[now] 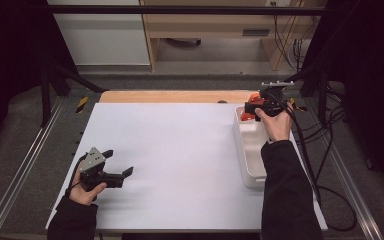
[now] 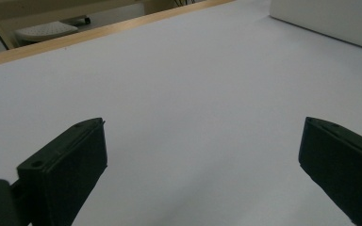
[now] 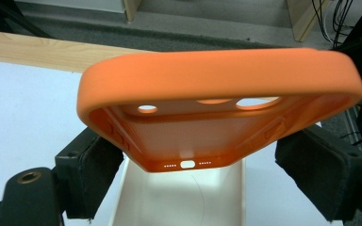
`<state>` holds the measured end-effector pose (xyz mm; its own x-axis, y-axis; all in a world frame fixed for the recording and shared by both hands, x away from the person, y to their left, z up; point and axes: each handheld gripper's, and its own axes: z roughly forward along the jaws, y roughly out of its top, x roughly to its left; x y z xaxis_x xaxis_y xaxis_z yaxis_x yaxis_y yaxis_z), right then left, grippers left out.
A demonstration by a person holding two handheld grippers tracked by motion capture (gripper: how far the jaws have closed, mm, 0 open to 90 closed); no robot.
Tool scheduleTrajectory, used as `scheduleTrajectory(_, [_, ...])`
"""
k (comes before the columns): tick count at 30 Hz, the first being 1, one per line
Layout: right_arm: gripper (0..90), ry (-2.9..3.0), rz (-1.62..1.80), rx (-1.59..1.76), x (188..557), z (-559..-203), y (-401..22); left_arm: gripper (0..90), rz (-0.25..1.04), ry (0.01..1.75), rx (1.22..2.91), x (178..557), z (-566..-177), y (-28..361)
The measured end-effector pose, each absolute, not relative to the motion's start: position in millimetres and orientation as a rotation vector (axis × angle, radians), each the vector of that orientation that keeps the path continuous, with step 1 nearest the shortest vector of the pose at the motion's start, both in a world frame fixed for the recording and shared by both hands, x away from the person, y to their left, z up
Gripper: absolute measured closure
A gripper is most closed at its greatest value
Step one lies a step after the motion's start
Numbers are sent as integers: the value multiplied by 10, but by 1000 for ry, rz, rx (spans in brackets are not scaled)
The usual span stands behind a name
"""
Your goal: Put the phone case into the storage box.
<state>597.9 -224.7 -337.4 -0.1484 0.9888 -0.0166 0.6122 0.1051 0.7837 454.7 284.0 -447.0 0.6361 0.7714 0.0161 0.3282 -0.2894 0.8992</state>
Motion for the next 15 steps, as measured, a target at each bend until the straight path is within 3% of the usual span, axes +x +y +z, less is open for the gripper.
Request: scheduleTrajectory(15, [158,1810,799,1603,6151,-3589,-2188,12,557,865,1897,4559,-4501,2812])
